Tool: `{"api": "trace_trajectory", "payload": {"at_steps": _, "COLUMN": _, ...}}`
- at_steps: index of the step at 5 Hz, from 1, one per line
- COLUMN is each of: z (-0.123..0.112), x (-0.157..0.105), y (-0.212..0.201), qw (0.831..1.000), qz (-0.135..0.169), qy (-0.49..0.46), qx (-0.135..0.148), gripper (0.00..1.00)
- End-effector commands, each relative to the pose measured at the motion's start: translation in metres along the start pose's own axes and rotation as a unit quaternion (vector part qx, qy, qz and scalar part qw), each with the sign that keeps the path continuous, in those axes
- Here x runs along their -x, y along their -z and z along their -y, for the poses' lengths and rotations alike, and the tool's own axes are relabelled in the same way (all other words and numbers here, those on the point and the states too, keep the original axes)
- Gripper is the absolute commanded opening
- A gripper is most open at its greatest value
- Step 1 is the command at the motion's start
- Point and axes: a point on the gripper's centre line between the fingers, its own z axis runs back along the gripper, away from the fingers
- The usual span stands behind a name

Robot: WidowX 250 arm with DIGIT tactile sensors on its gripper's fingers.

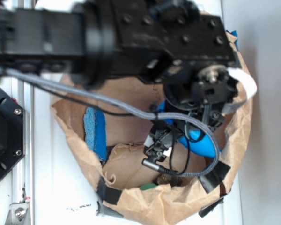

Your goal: Grab the blue bottle.

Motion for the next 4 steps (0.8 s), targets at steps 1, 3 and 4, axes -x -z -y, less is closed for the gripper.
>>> {"api": "trace_trajectory", "payload": {"at_steps": 1, "z": 0.015, "x": 0.025, "y": -0.040, "qw": 0.991, "qz": 0.049, "qy": -0.111, "qx": -0.056, "gripper": 0.00}}
{"api": "trace_trajectory", "payload": {"at_steps": 3, "z": 0.027, "x": 0.039, "y": -0.052, "qw": 0.979, "qz": 0.034, "qy": -0.201, "qx": -0.022, "gripper": 0.00}}
{"api": "trace_trajectory", "payload": {"at_steps": 4, "z": 0.023, "x": 0.034, "y": -0.055, "qw": 0.974, "qz": 0.038, "qy": -0.220, "qx": -0.030, "gripper": 0.00}}
